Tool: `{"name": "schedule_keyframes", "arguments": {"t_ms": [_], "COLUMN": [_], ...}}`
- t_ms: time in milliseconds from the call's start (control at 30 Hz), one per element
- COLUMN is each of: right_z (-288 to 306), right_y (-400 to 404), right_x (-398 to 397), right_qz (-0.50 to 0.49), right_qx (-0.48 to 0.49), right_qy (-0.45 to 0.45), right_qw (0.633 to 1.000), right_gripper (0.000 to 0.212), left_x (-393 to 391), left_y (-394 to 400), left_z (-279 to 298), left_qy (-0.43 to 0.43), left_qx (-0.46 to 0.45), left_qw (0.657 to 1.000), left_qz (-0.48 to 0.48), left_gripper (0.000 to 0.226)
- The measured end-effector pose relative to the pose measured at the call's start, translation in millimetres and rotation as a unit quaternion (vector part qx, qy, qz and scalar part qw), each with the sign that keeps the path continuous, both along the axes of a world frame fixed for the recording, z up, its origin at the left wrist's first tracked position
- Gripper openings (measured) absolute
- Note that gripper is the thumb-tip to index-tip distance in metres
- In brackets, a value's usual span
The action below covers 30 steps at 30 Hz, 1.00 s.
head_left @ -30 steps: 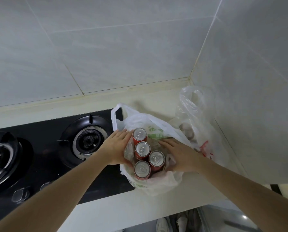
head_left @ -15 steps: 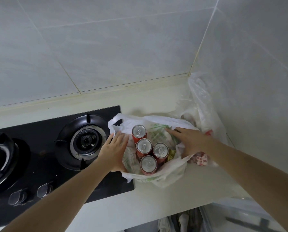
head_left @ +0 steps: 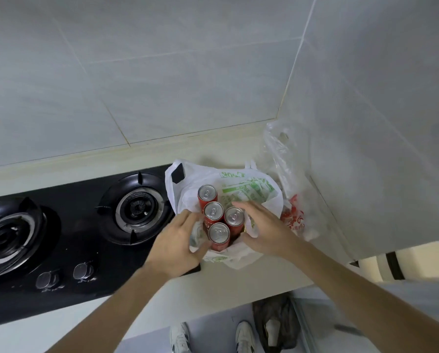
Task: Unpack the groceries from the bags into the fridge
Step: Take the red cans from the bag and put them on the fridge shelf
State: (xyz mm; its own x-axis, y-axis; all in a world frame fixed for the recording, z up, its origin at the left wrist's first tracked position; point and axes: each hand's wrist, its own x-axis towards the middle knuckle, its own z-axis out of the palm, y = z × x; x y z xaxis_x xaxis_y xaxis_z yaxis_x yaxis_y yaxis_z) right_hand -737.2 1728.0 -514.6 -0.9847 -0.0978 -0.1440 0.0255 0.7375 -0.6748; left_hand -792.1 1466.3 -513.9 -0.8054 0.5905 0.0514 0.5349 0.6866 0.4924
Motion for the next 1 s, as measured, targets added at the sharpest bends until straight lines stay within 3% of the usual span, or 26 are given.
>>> {"name": "schedule_keyframes", "arguments": {"t_ms": [267, 500, 600, 767, 1000], "right_z": [-18, -38, -44, -45, -9], "right_y": [-15, -17, -17, -15, -5], "right_x": [-16, -29, -32, -31, -17], "right_qz": [-0.003, -0.021, -0.026, -0.039, -0.094], "right_qx": [0.052, 0.065, 0.059, 0.02, -0.068], "right_qy": [-0.002, -0.018, -0.018, 0.003, 0.031], "right_qw": [0.999, 0.997, 0.998, 0.999, 0.993], "right_gripper": [0.068, 0.074, 0.071, 0.058, 0.059], "left_x": [48, 43, 41, 37, 33], "left_y": [50, 64, 68, 71, 48], "left_z": [-16, -37, -46, -47, 1], "left_qy": [-0.062, -0.157, -0.182, -0.197, -0.19], "left_qx": [0.027, 0.074, 0.06, 0.079, 0.138], "left_qw": [0.992, 0.954, 0.948, 0.942, 0.953], "left_qz": [0.105, 0.243, 0.252, 0.258, 0.193], "left_gripper": [0.06, 0.062, 0.066, 0.052, 0.043]}}
